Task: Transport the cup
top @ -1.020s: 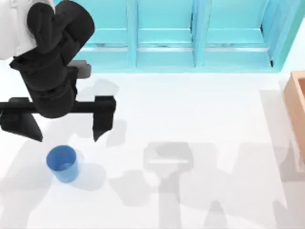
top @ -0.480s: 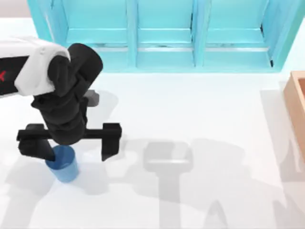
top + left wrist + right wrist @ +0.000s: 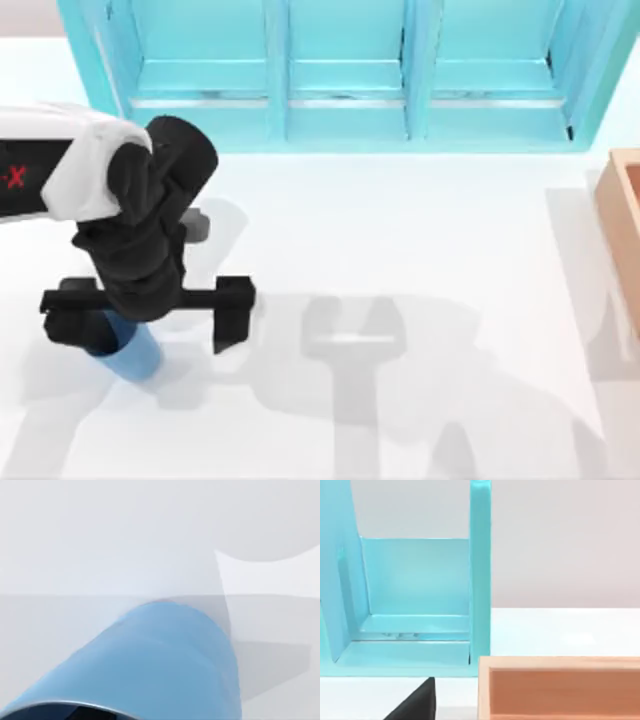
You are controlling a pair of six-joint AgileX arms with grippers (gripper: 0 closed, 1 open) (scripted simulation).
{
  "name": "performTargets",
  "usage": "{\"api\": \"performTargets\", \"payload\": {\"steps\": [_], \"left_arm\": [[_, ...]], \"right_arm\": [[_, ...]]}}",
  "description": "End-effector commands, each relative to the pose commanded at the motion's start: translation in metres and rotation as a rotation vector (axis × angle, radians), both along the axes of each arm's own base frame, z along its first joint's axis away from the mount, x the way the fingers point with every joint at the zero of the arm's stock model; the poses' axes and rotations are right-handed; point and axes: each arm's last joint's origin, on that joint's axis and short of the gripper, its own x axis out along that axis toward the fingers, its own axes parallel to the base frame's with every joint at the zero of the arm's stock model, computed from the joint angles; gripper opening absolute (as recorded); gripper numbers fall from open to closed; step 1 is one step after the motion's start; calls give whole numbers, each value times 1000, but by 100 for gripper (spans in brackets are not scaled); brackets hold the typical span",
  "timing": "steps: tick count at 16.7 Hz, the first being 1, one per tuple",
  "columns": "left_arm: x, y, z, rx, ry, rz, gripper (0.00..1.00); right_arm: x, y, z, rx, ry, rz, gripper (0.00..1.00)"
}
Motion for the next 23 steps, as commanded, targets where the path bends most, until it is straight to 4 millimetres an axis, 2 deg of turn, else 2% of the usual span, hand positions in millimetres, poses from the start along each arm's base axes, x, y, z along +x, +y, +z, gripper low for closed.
{"api": "performTargets", "payload": {"steps": [12,23], "left_arm": [[0,0,0,0,0,0,2],[3,3,1,0,0,0,0]], "right_arm": [[0,0,0,0,0,0,100],[0,0,0,0,0,0,100]]}}
